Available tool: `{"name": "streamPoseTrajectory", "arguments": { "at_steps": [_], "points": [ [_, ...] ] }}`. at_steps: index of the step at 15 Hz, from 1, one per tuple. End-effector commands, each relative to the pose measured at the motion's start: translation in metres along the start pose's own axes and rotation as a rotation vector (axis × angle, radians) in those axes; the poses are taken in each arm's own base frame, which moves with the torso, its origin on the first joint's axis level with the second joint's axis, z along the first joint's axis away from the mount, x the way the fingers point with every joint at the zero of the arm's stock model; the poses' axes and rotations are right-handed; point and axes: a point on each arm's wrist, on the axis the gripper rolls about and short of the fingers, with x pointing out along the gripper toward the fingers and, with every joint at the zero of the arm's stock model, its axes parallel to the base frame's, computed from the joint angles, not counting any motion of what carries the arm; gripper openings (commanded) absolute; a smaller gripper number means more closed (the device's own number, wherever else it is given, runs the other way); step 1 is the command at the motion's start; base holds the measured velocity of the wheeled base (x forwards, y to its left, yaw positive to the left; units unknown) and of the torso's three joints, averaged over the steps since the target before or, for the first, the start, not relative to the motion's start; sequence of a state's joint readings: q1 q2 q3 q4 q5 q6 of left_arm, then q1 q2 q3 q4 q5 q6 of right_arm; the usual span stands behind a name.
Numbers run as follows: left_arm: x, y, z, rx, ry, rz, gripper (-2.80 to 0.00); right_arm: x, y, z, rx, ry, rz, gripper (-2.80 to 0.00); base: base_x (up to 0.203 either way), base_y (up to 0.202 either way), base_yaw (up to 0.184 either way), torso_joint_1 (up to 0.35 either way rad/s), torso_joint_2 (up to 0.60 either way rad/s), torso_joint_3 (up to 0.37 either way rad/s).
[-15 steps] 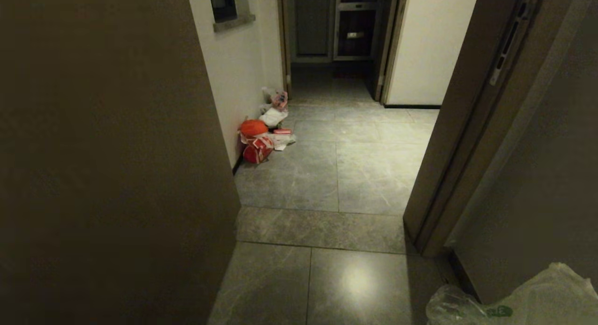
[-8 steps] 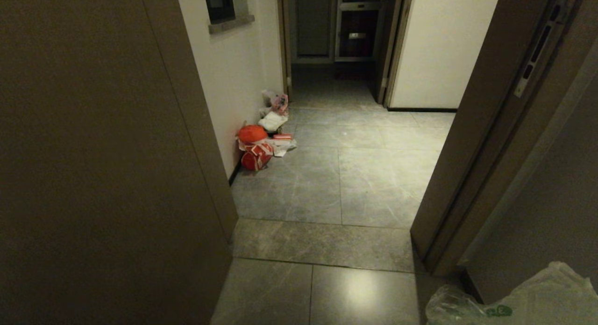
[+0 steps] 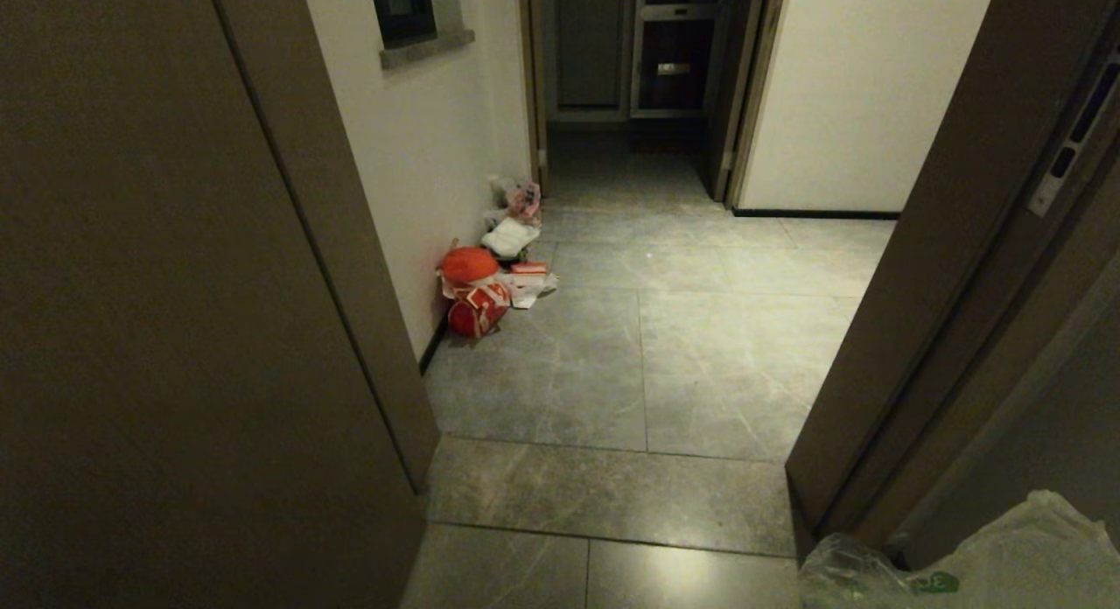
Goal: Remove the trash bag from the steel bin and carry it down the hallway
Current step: Put the trash bag at the door
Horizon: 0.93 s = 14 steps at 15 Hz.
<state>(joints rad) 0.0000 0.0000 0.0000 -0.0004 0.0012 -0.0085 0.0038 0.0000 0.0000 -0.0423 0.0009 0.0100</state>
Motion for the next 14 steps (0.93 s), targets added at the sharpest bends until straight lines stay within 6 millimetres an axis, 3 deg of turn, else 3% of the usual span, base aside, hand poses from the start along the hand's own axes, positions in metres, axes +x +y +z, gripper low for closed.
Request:
{"name": "streamPoseTrajectory", "arguments": {
  "at_steps": [1, 12, 14],
  "points": [
    [0.0001, 0.0, -0.0001, -0.001, 0.001, 0.0, -2.8, 0.001, 0.0, -0.0038, -0.001, 0.015, 0.001, -2.8, 0.189, 0.0, 0.001, 0.007, 0.01, -0.002],
    [0.0001, 0.0, 0.0, 0.001, 0.002, 0.0, -2.8, 0.001, 0.0, -0.0038, -0.001, 0.015, 0.001, -2.8, 0.194, 0.0, 0.001, 0.002, 0.0, 0.001],
    [0.0001, 0.0, 0.0, 0.0, 0.002, 0.0, -2.8, 0.001, 0.0, -0.0038, -0.001, 0.015, 0.001, -2.8, 0.072, -0.012, 0.002, 0.001, 0.0, 0.003]
  ]
}}
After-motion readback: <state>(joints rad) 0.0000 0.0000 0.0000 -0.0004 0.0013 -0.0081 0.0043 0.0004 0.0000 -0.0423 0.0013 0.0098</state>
